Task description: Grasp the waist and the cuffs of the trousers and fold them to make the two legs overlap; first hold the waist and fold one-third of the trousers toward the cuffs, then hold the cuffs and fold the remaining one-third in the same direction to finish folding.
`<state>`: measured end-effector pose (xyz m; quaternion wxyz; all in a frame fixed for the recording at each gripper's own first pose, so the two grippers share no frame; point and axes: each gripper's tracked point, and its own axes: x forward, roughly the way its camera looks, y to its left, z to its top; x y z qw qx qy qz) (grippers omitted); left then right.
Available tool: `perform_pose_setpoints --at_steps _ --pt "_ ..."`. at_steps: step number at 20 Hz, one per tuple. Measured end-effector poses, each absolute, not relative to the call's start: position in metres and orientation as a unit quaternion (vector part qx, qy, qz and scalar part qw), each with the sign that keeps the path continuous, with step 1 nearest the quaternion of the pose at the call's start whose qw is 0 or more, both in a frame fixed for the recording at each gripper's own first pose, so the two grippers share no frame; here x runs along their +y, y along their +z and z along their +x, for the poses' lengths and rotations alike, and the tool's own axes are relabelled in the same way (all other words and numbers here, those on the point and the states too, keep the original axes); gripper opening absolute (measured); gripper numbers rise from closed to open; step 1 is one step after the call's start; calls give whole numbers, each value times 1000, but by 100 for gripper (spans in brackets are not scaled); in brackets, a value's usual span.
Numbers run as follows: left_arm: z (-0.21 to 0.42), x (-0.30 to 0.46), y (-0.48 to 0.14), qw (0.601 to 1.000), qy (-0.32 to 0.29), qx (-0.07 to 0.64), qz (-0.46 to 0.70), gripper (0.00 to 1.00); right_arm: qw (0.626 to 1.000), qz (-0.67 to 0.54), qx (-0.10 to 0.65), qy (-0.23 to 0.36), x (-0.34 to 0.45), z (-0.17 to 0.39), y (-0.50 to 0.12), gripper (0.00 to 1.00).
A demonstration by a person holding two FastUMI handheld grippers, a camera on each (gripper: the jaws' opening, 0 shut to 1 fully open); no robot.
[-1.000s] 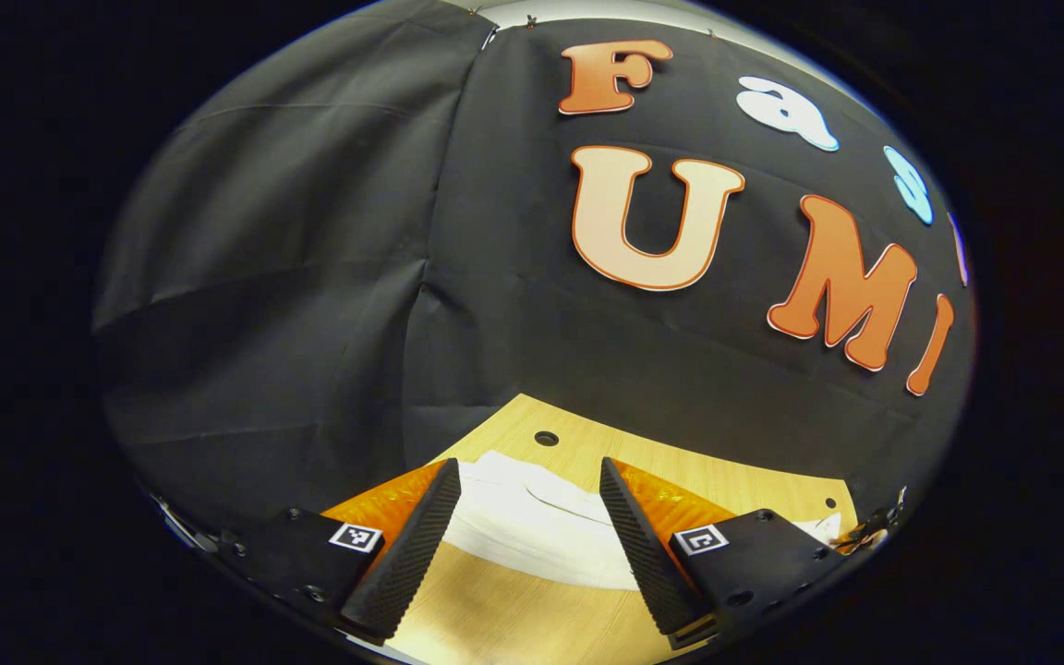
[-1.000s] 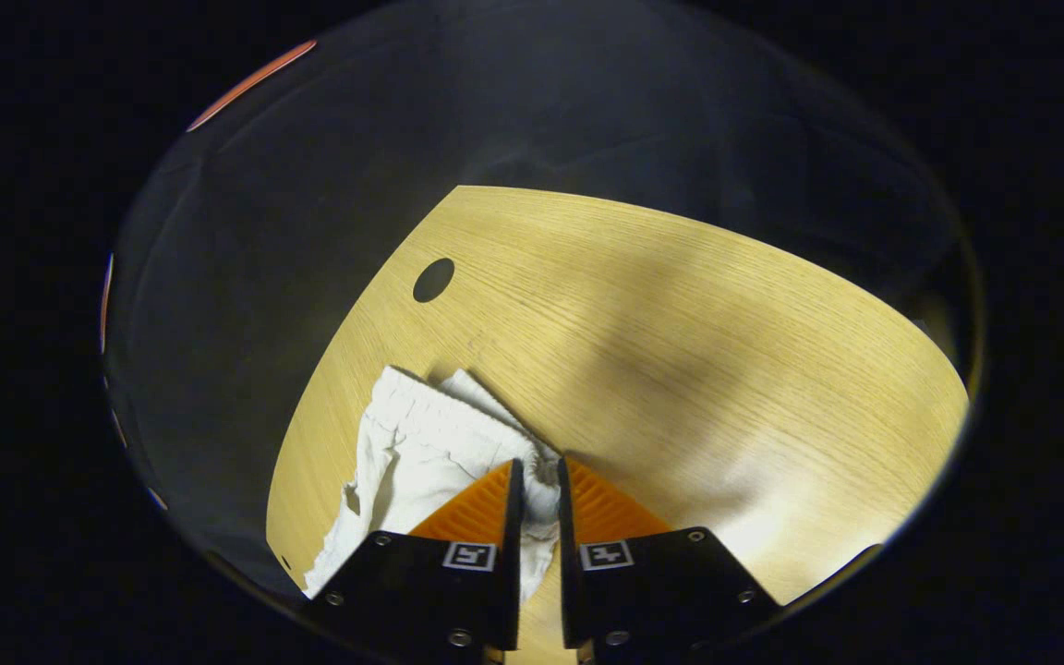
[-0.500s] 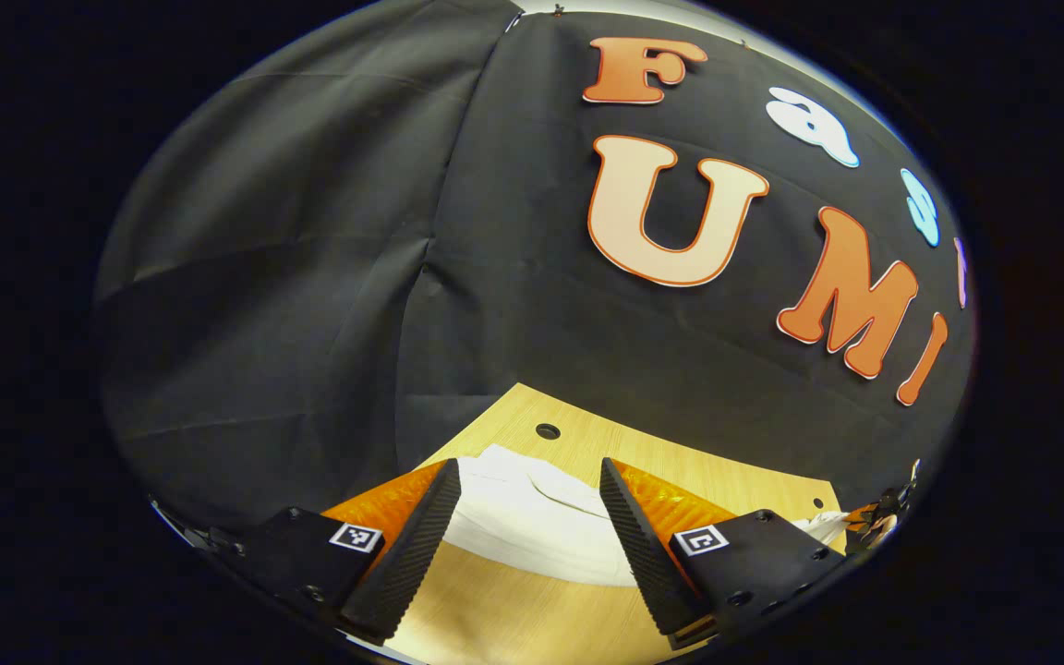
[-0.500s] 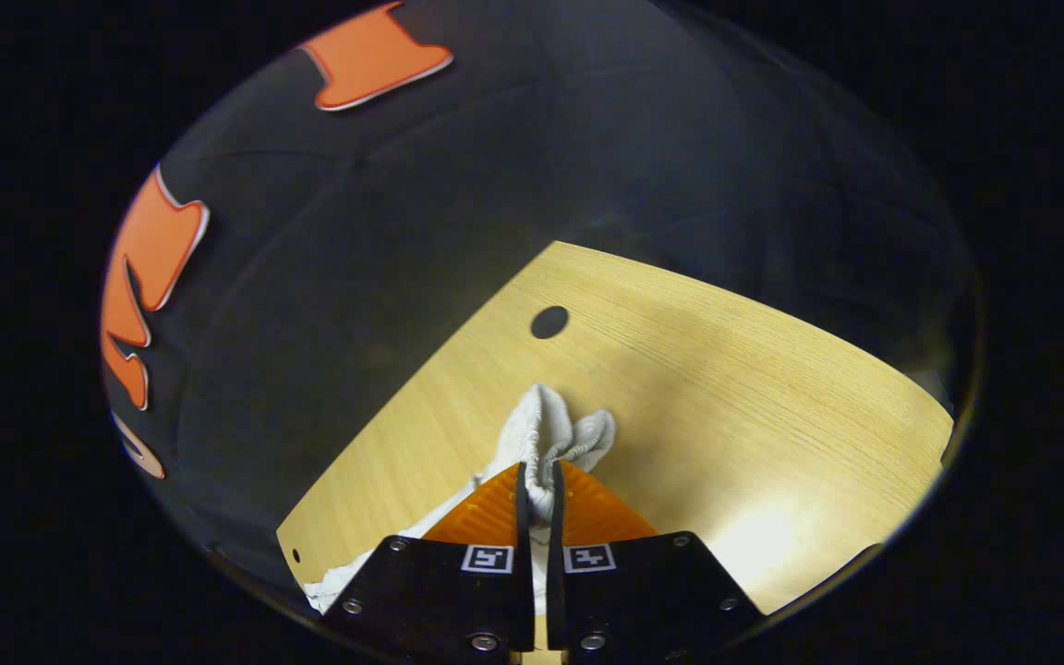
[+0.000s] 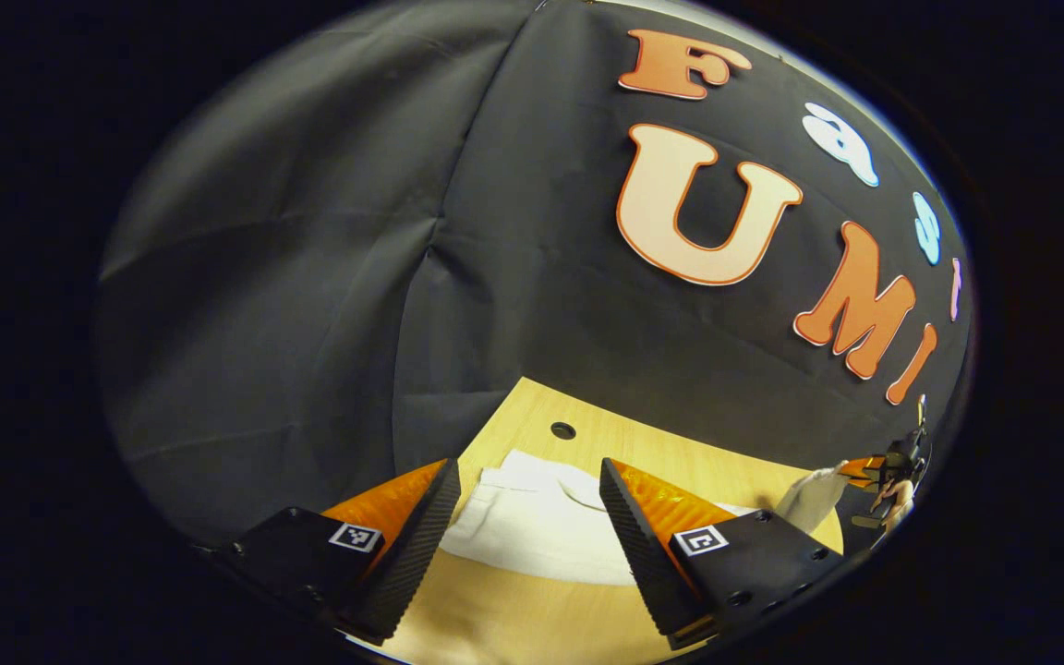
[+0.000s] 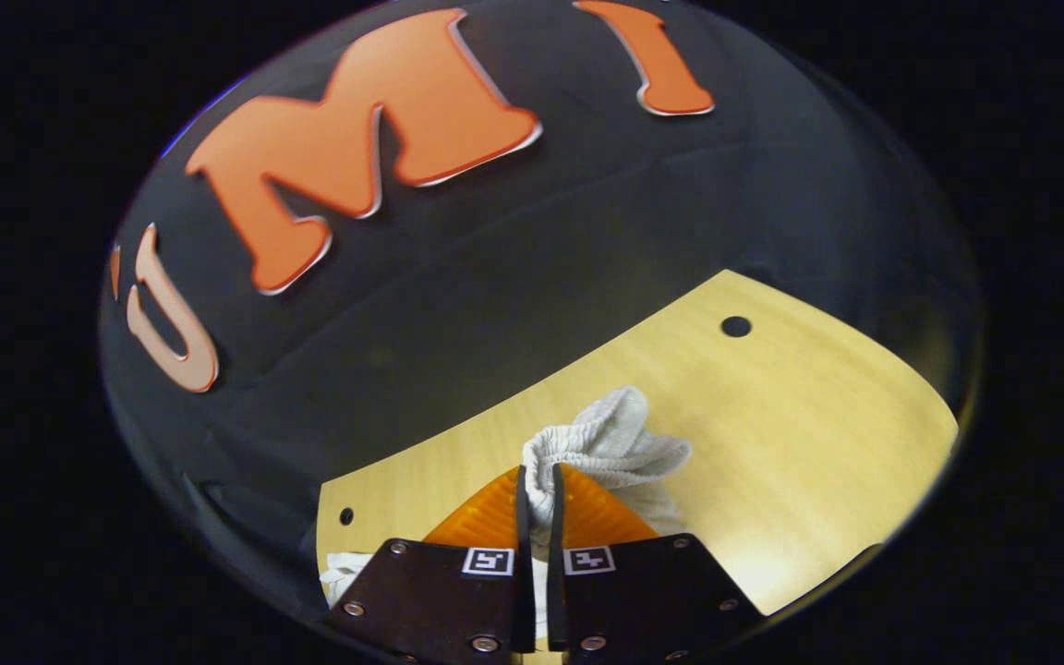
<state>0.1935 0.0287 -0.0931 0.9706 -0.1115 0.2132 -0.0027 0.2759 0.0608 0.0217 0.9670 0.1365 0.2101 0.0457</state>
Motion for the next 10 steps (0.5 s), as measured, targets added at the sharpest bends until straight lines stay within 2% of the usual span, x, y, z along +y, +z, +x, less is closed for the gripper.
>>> perform_pose_setpoints --at_steps 3,10 --pt "200 44 -98 968 -11 220 -120 99 962 105 241 74 90 256 3 5" --pt "199 45 -101 964 -12 237 -121 99 948 11 304 95 73 255 14 5"
